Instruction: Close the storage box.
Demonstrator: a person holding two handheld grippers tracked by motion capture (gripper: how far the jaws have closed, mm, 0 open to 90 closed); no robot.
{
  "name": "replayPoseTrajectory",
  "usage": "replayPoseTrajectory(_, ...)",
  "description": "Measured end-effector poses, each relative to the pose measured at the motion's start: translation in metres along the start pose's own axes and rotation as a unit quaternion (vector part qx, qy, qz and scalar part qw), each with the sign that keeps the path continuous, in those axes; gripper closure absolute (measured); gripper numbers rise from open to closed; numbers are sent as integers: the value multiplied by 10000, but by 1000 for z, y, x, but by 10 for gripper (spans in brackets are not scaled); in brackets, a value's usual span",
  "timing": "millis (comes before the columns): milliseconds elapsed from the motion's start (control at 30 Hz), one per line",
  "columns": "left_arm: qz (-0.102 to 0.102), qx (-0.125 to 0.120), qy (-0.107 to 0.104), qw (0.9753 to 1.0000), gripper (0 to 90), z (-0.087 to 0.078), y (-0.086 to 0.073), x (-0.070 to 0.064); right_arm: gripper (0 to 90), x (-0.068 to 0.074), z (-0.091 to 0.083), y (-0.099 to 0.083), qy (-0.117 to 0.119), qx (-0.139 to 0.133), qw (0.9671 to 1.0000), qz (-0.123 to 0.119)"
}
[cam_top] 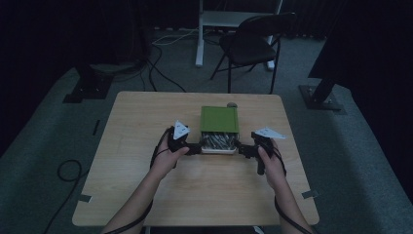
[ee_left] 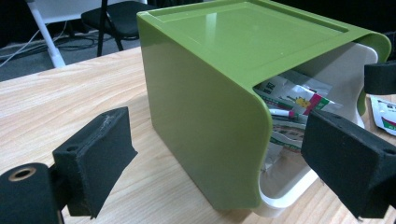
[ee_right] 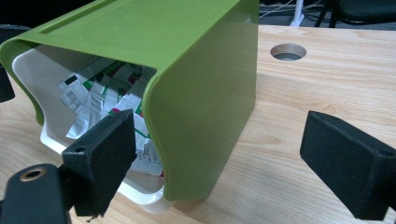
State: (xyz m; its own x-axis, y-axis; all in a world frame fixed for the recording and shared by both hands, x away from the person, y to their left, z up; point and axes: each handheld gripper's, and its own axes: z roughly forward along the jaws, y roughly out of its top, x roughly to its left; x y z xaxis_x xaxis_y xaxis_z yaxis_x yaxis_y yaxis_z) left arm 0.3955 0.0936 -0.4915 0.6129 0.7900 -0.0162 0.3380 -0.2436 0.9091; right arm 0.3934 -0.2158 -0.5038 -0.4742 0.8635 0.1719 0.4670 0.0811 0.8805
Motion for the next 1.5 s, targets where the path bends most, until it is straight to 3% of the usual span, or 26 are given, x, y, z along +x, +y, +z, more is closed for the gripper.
replayPoseTrajectory(567,-145,-13,219,9997,97,-11,-7,2,105,-3,-8,-9,-130,19,9999,-90)
replayPoseTrajectory(1500,-251,240,577,9977,98,-36,-35,18,105,-3,-25,-47,-138,326,9992,-174)
